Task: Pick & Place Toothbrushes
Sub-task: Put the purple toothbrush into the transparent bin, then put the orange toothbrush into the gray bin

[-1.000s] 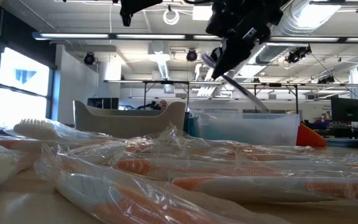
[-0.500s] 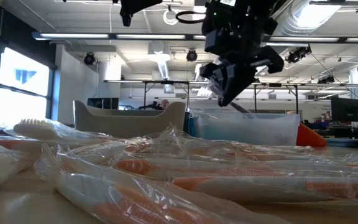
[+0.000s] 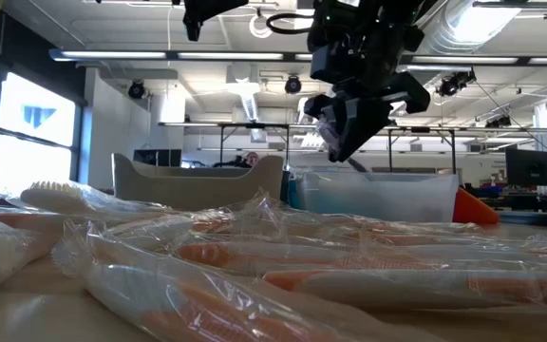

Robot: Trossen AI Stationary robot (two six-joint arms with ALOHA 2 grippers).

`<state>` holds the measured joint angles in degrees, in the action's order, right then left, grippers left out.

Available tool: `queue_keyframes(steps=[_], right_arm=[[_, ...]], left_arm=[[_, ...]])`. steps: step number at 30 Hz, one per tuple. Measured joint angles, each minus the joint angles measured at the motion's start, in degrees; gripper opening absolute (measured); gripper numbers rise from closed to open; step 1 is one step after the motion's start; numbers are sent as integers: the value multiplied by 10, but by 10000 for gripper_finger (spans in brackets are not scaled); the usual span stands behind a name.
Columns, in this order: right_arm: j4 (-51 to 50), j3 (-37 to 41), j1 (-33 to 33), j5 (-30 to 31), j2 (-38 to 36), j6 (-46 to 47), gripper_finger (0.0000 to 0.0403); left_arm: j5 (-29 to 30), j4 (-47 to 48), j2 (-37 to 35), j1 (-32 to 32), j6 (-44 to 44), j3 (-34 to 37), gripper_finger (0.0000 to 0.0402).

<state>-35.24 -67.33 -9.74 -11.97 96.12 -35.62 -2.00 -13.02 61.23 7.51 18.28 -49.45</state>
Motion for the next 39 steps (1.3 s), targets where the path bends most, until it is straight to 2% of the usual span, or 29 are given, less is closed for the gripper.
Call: queue_keyframes(steps=[6,11,17,20,34,39], right_arm=[[1,0,0,0,0,-2,130],[-2,0,1,2,-18,-2,150],[2,0,1,56,-76,-2,139],[10,0,1,60,-111,0,130],[121,-1,0,22,-239,132,101],[129,-1,-2,11,-269,183,87]], left_arm=[[0,0,0,0,0,0,209],[0,0,0,0,2,0,209],[0,0,0,0,2,0,209],[0,0,0,0,2,0,209],[2,0,0,0,2,0,209],[2,0,0,0,2,0,209]])
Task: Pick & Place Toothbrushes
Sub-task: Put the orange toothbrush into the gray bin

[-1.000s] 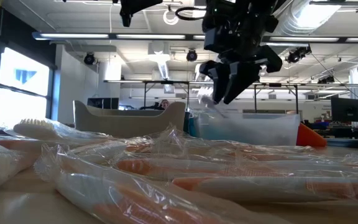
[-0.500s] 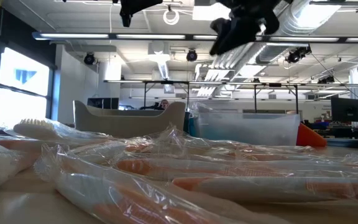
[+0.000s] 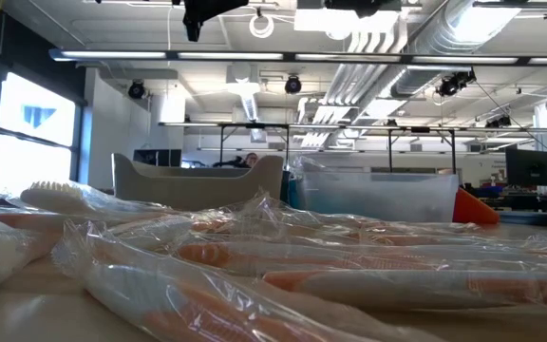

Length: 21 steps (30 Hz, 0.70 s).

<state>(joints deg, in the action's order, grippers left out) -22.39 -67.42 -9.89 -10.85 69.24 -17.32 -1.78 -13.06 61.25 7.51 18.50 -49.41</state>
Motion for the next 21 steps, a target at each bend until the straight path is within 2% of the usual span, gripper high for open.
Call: queue_keyframes(steps=[13,21], right_arm=[[-8,0,0,3,-51,144,40],[-24,1,0,4,-56,147,24]], left_arm=[[0,1,0,0,0,0,209],[13,0,0,0,3,0,209]])
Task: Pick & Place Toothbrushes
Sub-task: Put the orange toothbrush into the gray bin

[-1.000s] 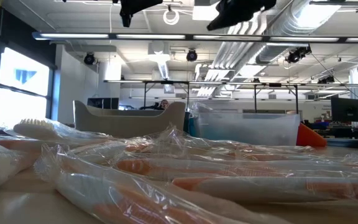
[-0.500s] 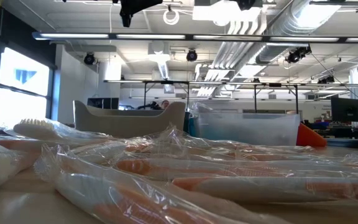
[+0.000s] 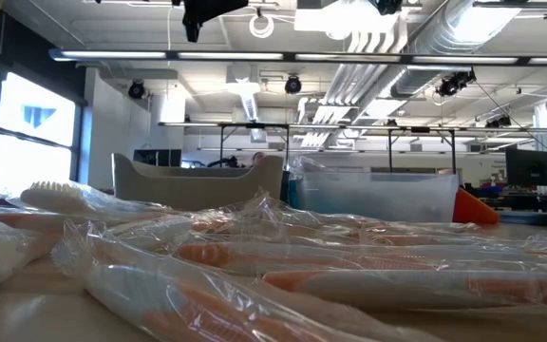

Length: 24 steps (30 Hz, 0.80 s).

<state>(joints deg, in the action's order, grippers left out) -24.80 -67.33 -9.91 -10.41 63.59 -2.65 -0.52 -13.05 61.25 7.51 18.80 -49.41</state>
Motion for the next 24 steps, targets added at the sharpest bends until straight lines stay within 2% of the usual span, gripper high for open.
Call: queue_keyframes(steps=[3,10,17,24], right_arm=[[-5,0,0,1,0,-9,23],[-17,0,-14,49,0,-45,23],[-20,0,-68,6,5,-54,23],[-20,0,-121,-64,5,-104,23]], left_arm=[[11,0,0,0,1,0,209],[15,11,0,0,1,0,209],[16,17,0,0,1,0,198],[16,17,0,0,1,0,131]])
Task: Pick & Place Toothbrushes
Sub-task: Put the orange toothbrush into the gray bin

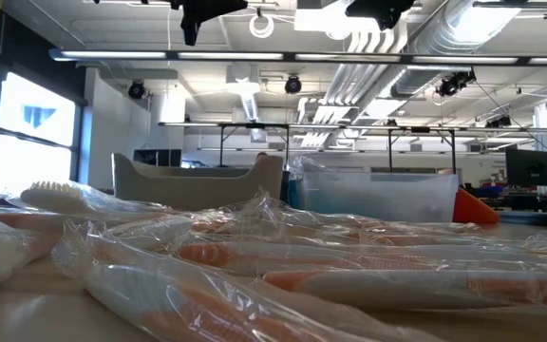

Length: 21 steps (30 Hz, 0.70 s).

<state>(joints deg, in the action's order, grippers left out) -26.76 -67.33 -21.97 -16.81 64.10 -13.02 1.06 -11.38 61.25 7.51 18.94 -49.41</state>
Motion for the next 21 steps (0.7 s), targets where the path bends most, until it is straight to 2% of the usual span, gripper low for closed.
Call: queue_keyframes(steps=[8,17,21], right_arm=[[0,0,-38,-3,16,-8,23],[-33,0,-52,2,30,-3,23],[-51,0,-50,3,30,47,23]], left_arm=[[0,0,0,0,11,0,70],[0,41,0,0,11,0,35],[-8,65,0,0,7,0,21]])
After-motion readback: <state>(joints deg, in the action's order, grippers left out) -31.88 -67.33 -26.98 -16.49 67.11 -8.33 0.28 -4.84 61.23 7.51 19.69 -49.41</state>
